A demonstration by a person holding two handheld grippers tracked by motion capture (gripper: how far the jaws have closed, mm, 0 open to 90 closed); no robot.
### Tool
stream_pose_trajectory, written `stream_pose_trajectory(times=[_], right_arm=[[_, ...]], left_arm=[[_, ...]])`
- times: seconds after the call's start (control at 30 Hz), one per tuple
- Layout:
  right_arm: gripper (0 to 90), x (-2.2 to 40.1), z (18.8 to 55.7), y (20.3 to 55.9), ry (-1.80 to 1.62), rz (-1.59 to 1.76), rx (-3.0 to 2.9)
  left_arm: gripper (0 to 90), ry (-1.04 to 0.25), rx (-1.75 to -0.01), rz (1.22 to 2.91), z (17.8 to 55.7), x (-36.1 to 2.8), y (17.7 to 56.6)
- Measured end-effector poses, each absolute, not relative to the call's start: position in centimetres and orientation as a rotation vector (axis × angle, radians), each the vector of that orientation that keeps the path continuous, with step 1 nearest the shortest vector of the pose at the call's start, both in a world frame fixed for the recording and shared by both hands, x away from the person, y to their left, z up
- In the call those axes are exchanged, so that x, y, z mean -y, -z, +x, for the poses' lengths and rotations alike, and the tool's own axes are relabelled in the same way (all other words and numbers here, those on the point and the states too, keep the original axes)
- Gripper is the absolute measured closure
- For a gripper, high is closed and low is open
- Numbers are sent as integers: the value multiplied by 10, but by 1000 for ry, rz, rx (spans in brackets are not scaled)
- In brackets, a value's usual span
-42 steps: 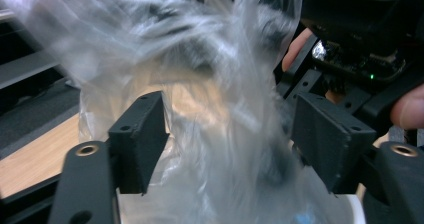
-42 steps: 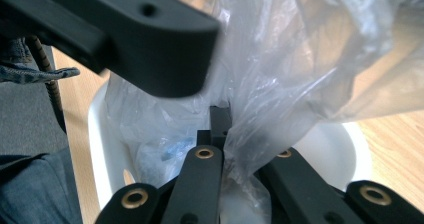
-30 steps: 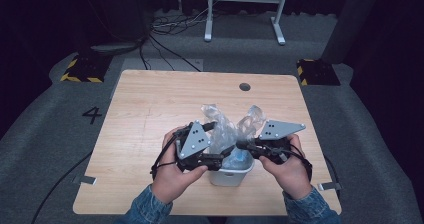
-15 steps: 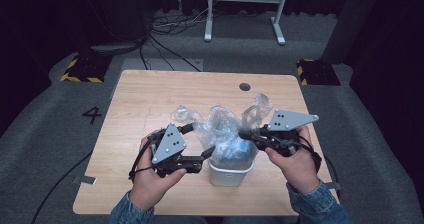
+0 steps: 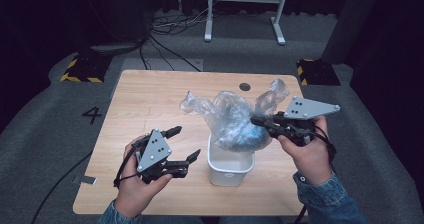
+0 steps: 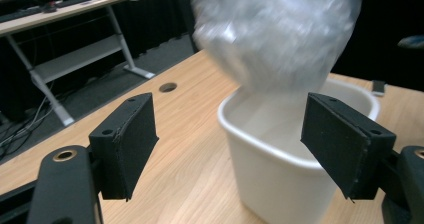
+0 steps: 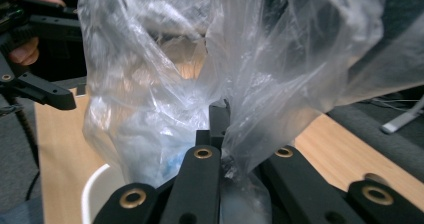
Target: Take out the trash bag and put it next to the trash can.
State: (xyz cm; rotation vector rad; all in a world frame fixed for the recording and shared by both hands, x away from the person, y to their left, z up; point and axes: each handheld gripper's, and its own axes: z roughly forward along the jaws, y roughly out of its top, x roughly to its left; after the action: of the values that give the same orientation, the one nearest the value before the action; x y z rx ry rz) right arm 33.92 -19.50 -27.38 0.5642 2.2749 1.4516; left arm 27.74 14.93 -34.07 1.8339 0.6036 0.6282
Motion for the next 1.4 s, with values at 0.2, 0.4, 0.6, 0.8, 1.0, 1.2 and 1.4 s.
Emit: stream_pose_trajectory(times=[0.2, 0.4, 0.6, 0.8, 1.0, 1.2, 1.4], right_arm=[[881, 215, 341, 266, -1427, 608, -2221], [881, 240, 345, 265, -1400, 669, -2166], [880, 264, 352, 271, -1369, 752, -2120], [879, 287, 366, 280, -1336, 826, -2074], [877, 301, 379, 299, -1317, 902, -2061], [877, 300, 390, 324, -1296, 957, -2095], [877, 289, 401, 348, -1280, 988, -2143]], left_arm=[[216, -661, -658, 1850, 280, -165, 351], [211, -720, -705, 1891, 283, -178, 364], [204, -738, -750, 1910, 285, -192, 376], [215, -770, -801, 1931, 285, -207, 388], [216, -770, -847, 1946, 284, -223, 397], [215, -734, -889, 1976, 285, -235, 413], [212, -702, -922, 1999, 289, -241, 431]])
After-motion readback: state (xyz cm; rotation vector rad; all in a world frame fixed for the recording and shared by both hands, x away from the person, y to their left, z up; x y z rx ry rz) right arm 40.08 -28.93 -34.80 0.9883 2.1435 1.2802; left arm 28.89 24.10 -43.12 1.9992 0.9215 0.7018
